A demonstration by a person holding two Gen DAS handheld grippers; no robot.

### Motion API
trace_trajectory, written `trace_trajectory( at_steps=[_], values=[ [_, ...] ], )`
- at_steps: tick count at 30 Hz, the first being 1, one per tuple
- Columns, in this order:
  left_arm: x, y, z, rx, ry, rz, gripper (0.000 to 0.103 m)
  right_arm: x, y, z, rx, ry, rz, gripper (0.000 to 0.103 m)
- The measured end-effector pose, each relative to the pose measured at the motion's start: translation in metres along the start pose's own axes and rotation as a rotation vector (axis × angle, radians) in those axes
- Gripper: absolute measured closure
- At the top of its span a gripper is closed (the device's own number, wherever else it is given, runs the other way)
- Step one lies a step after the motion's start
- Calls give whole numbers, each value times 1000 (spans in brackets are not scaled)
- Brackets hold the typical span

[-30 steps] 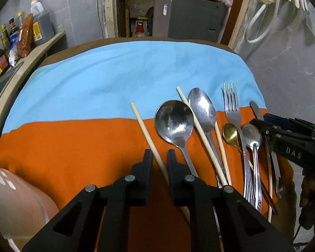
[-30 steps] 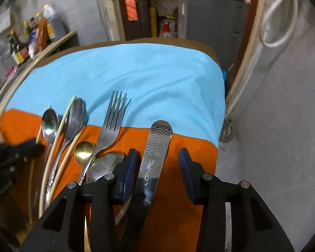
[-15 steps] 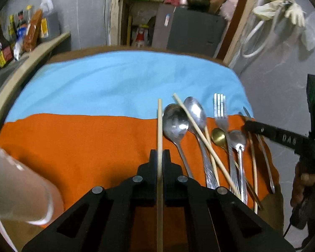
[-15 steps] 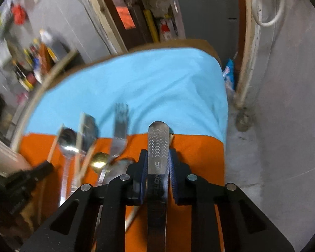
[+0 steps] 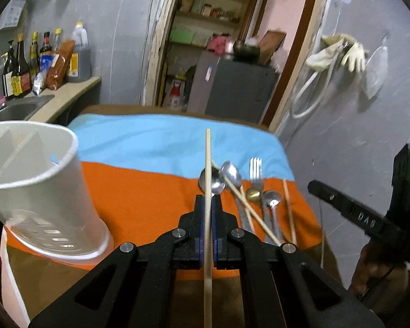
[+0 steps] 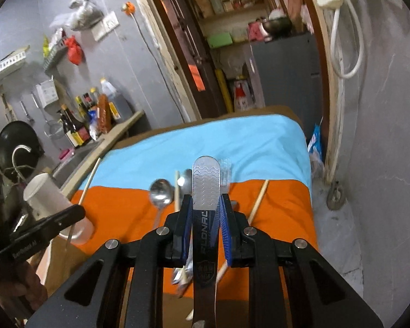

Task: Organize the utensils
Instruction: 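Lift and carry the knife in the right tool while the left carries the chopstick to the caddy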

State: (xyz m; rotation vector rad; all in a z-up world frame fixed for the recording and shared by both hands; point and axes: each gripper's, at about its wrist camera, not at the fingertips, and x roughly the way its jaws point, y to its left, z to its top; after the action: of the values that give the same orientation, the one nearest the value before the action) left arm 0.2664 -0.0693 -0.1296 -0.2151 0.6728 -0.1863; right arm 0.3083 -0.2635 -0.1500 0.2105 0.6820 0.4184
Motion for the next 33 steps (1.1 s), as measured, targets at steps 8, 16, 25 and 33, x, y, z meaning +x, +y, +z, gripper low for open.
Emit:
trace_trajectory(
  at_steps=[8, 16, 25, 33],
  values=[
    [-67, 25, 39, -14, -123, -64, 101, -35, 54, 27, 3, -149, 52, 86],
    [-127, 98, 85, -29, -270, -40, 101, -30, 146, 61, -40, -295, 198, 86],
    [-126, 208, 118, -176, -454, 51, 101, 18, 220, 80, -19, -376, 372, 86],
    [-103, 248, 98, -270, -535, 30, 101, 64, 221, 54, 20, -331, 372, 86]
  ],
)
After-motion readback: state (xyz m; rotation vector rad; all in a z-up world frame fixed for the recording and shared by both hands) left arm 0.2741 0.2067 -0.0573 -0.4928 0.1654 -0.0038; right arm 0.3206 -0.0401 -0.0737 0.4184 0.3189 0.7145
